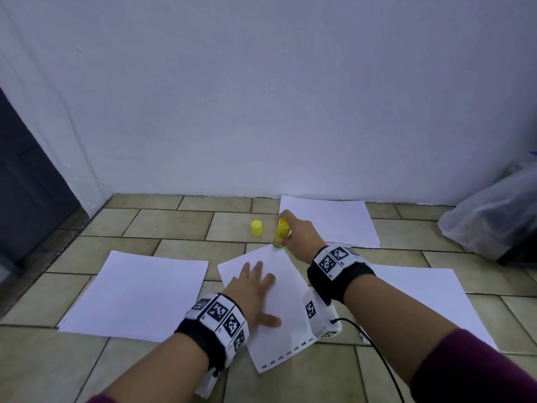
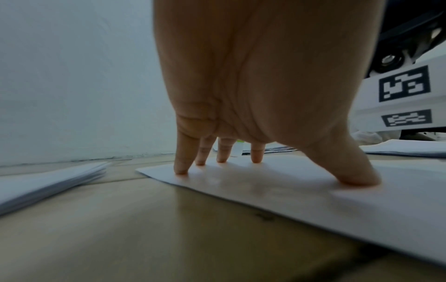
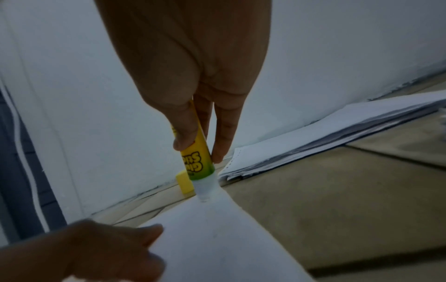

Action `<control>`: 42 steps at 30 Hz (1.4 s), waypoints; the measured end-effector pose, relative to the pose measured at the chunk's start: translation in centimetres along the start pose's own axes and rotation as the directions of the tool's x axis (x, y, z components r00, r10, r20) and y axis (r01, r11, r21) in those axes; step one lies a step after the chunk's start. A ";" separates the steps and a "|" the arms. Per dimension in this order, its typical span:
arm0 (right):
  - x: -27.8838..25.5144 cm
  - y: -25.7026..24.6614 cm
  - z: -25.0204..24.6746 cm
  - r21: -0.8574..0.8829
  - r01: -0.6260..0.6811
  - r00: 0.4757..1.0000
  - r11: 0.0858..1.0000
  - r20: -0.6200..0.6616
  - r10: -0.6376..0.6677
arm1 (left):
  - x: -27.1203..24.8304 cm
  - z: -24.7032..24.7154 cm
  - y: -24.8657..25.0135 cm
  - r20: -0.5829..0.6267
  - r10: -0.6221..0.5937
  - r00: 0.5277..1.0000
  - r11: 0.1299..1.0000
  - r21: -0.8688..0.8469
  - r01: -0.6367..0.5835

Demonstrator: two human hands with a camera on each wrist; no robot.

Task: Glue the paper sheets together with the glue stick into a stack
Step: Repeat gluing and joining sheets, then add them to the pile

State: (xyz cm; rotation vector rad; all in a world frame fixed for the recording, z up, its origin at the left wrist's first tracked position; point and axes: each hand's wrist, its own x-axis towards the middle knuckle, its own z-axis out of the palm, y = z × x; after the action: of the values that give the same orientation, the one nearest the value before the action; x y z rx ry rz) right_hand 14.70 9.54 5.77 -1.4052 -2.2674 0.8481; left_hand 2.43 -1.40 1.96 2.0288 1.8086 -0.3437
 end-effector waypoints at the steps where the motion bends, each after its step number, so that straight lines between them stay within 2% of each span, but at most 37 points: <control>1: -0.1 0.1 -0.1 -0.018 0.013 1.000 1.000 0.012 -0.012 | 0.0 0.0 0.0 0.005 0.000 1.000 1.000 0.010 0.000; 6: -2.4 0.4 -1.4 -0.130 0.063 0.986 0.990 0.163 -0.041 | 0.0 -0.3 0.0 0.038 -0.011 0.999 0.999 0.052 0.009; 10: -5.7 1.5 -2.5 -0.181 0.102 0.972 0.978 0.226 -0.059 | -0.1 -0.6 0.1 0.033 -0.010 0.999 0.998 0.069 0.008; 20: -11.0 3.5 -4.4 -0.191 0.173 0.927 0.966 0.364 -0.094 | 0.3 -1.0 -0.5 0.087 0.011 0.996 0.996 0.086 -0.018; 23: -10.9 3.7 -5.4 -0.197 0.135 0.913 0.971 0.405 -0.045 | -0.1 -1.4 -0.8 0.069 0.021 0.997 0.996 0.085 -0.027; 25: -10.5 4.2 -6.1 -0.088 0.039 0.920 0.995 0.392 -0.001 | -0.4 -1.5 -0.8 0.033 0.014 0.999 0.994 0.112 -0.018; 27: -10.0 4.9 -6.5 0.209 -0.156 0.945 0.965 0.315 0.084 | -0.8 -1.5 -0.6 -0.002 0.002 1.000 0.987 0.160 -0.002; 29: -9.6 5.5 -6.8 0.494 -0.286 0.952 0.821 0.241 0.187 | -1.2 -1.4 -0.4 -0.047 0.031 0.998 0.980 0.197 -0.021; 32: -9.1 6.0 -7.0 0.723 -0.307 0.948 0.619 0.175 0.266 | -1.3 -0.8 0.2 -0.078 0.202 0.976 0.974 0.118 -0.192; 35: -8.3 6.2 -7.0 0.770 -0.277 0.945 0.575 0.110 0.308 | -1.3 -0.5 0.7 -0.028 0.299 0.954 0.951 0.090 -0.295; 38: -7.9 6.0 -6.7 0.755 -0.255 0.943 0.604 0.055 0.330 | -1.2 -1.0 1.0 -0.032 0.257 0.966 0.954 0.166 -0.248; 42: -7.0 5.5 -6.2 0.727 -0.217 0.933 0.652 -0.041 0.356 | -1.1 -1.5 0.9 -0.066 0.175 0.982 0.978 0.129 -0.166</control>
State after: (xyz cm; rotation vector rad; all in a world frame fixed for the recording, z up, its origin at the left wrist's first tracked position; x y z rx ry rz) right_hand 25.16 7.04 7.08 -1.3730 -1.3161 1.4382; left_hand 3.06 -1.82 3.89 2.2932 1.6778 -0.3378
